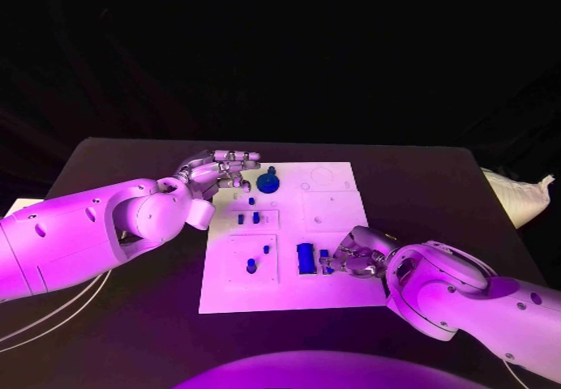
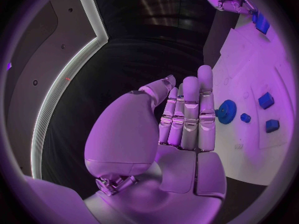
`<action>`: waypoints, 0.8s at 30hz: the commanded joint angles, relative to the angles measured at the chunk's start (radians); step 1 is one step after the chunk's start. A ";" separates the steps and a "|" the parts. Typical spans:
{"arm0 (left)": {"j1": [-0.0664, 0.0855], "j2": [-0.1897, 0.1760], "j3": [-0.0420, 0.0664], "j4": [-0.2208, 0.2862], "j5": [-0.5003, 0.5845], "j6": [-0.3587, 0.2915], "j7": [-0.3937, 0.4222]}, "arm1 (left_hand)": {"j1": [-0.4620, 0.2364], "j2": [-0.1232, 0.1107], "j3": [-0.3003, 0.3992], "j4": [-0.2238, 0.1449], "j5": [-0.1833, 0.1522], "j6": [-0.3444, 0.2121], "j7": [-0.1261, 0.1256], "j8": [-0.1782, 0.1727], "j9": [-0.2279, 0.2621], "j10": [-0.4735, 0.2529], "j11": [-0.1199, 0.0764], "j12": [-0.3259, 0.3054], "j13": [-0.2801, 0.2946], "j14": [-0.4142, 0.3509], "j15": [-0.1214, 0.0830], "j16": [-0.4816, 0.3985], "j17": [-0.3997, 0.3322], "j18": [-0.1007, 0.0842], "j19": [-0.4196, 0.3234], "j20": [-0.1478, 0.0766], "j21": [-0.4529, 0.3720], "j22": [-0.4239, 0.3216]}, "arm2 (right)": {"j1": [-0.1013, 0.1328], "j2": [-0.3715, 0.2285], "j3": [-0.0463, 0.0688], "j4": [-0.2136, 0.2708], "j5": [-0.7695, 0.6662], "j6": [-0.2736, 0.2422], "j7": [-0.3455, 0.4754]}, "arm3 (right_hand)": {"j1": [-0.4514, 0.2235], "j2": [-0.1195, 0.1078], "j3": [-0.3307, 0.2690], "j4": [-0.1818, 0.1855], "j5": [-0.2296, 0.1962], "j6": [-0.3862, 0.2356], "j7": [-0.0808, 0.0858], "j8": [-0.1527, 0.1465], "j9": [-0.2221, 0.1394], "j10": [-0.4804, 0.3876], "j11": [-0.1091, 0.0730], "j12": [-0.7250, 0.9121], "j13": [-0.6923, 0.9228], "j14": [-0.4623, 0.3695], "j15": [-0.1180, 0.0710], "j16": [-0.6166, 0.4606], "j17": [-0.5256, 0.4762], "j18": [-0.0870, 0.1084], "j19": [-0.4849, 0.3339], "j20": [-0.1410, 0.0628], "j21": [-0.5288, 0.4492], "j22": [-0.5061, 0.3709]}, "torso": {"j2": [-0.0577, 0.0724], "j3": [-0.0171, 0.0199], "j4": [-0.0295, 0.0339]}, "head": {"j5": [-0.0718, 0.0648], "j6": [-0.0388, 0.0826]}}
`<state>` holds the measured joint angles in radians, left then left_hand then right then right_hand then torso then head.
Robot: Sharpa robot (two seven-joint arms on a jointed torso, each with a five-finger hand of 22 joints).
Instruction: Assemble the parts on the task board
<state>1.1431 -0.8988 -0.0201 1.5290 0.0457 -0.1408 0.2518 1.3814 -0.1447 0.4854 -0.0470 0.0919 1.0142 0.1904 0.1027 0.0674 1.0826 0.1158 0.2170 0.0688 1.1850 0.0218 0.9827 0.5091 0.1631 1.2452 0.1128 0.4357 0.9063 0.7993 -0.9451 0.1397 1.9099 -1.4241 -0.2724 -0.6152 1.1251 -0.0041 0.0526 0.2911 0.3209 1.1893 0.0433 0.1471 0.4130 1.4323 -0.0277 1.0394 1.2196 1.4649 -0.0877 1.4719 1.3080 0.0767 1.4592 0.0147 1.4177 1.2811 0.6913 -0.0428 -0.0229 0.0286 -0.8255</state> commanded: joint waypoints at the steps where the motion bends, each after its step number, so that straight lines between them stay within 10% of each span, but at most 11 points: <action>1: 0.000 0.000 0.000 0.002 -0.004 0.021 0.002 | -0.004 0.003 -0.006 0.002 0.001 -0.006 0.000 -0.001 -0.001 -0.008 0.000 0.004 -0.001 -0.008 0.000 0.005 -0.001 0.017 -0.007 0.000 -0.004 -0.001 | -0.001 -0.006 0.000 0.012 -0.033 0.026 0.001 | -0.009 -0.001 -0.007 -0.002 -0.001 0.005 0.001 0.004 0.002 0.007 -0.003 0.002 0.002 0.075 -0.007 0.004 0.082 -0.019 0.007 0.002 0.007 0.002 | 0.000 0.0003 -0.0009 | 0.000 -0.001; 12: 0.000 0.002 0.000 0.001 -0.004 0.021 0.001 | -0.004 0.003 -0.007 0.001 0.001 -0.007 0.000 -0.001 -0.001 -0.009 0.001 0.004 -0.001 -0.009 0.001 0.005 -0.002 0.017 -0.008 0.001 -0.004 -0.002 | -0.001 -0.019 0.000 0.023 -0.050 0.028 0.004 | -0.015 0.000 -0.036 -0.009 -0.005 0.004 -0.001 0.004 0.007 0.008 -0.004 0.001 0.006 0.075 -0.008 0.005 0.084 -0.019 0.007 0.001 0.008 0.004 | 0.000 0.0007 0.0012 | -0.003 0.001; 24: 0.000 0.004 0.000 -0.001 -0.004 0.022 0.000 | -0.004 0.003 -0.008 0.001 0.001 -0.008 0.001 -0.001 -0.001 -0.010 0.001 0.005 -0.001 -0.011 0.001 0.005 -0.002 0.017 -0.008 0.001 -0.005 -0.002 | -0.001 -0.006 0.000 -0.001 -0.077 0.062 0.010 | 0.161 -0.002 -0.022 -0.123 -0.210 -0.001 -0.003 0.003 0.020 0.005 -0.007 -0.011 0.009 0.074 -0.010 0.005 0.086 -0.020 0.007 -0.002 0.010 0.009 | 0.000 0.0000 0.0015 | -0.004 0.000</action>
<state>1.1431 -0.8971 -0.0201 1.5271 0.0451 -0.1376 0.2495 1.3815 -0.1447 0.4829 -0.0443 0.0919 1.0142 0.1903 0.1026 0.0674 1.0791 0.1193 0.2170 0.0690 1.1814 0.0254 0.9827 0.5082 0.1630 1.2452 0.1128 0.4358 0.9055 0.8009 -0.9517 0.1420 1.9151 -1.4721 -0.2448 -0.6074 1.2803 -0.0078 0.0348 0.1705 0.1146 1.1907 0.0418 0.1468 0.4317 1.4357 -0.0309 1.0330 1.2276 1.4685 -0.0912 1.4718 1.3079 0.0766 1.4591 0.0147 1.4213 1.2892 0.6913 -0.0428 -0.0222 0.0251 -0.8250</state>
